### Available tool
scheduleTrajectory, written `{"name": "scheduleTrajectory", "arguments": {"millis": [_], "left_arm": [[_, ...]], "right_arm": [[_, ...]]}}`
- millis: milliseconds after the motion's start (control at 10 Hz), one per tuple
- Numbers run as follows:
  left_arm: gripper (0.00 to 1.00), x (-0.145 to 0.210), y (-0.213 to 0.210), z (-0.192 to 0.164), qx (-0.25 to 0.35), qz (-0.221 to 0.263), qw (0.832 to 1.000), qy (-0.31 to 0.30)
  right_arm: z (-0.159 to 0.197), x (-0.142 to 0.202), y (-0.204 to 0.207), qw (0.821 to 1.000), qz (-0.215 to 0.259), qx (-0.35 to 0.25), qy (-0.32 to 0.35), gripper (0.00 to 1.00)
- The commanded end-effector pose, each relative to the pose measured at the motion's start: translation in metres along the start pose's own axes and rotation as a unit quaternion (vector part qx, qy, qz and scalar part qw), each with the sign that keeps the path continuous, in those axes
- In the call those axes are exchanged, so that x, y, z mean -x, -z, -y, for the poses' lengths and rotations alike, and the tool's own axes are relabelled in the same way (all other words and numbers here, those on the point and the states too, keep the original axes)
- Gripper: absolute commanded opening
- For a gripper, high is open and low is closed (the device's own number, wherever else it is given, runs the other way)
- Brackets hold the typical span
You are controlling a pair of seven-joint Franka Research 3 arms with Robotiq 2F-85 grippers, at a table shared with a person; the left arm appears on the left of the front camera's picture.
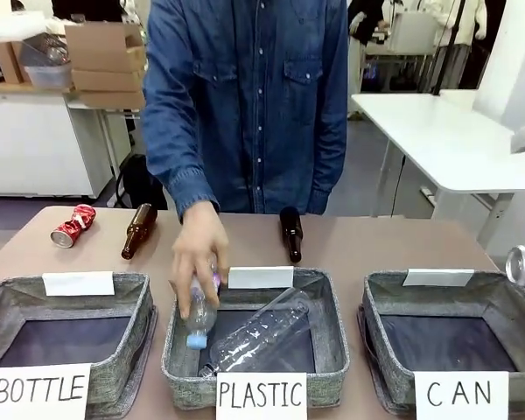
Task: Sort the can waste into the basket.
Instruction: Pick up the can waste from the table and place it in the right Fabric basket.
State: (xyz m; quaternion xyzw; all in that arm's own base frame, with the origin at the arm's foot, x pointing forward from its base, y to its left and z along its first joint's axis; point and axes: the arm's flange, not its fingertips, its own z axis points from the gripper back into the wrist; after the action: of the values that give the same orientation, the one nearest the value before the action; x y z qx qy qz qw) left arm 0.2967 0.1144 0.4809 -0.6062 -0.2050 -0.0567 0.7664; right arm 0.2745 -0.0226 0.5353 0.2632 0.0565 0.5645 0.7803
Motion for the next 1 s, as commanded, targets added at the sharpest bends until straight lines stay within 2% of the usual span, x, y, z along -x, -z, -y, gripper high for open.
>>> {"name": "scheduleTrajectory", "arguments": {"millis": [0, 100, 200, 400, 900], "left_arm": [[1.0, 0.001, 0.0, 0.001, 0.007, 0.0, 1.0, 0.009], [1.0, 0.001, 0.0, 0.001, 0.007, 0.0, 1.0, 0.009], [1.0, 0.001, 0.0, 0.001, 0.007, 0.0, 1.0, 0.009], [1.0, 0.001, 0.0, 0.001, 0.007, 0.0, 1.0, 0.009], [1.0, 0.001, 0.0, 0.001, 0.007, 0.0, 1.0, 0.009]], "right_arm": [[0.002, 0.003, 0.002, 0.998, -0.009, 0.025, -0.059, 0.0], [0.004, -0.003, 0.001, 0.998, 0.014, 0.055, -0.024, 0.0], [0.006, -0.012, -0.002, 0.992, 0.07, 0.105, 0.017, 0.0], [0.007, -0.026, 0.003, 0.981, 0.118, 0.153, 0.03, 0.0], [0.007, -0.032, 0.008, 0.983, 0.087, 0.155, 0.037, 0.0]]}}
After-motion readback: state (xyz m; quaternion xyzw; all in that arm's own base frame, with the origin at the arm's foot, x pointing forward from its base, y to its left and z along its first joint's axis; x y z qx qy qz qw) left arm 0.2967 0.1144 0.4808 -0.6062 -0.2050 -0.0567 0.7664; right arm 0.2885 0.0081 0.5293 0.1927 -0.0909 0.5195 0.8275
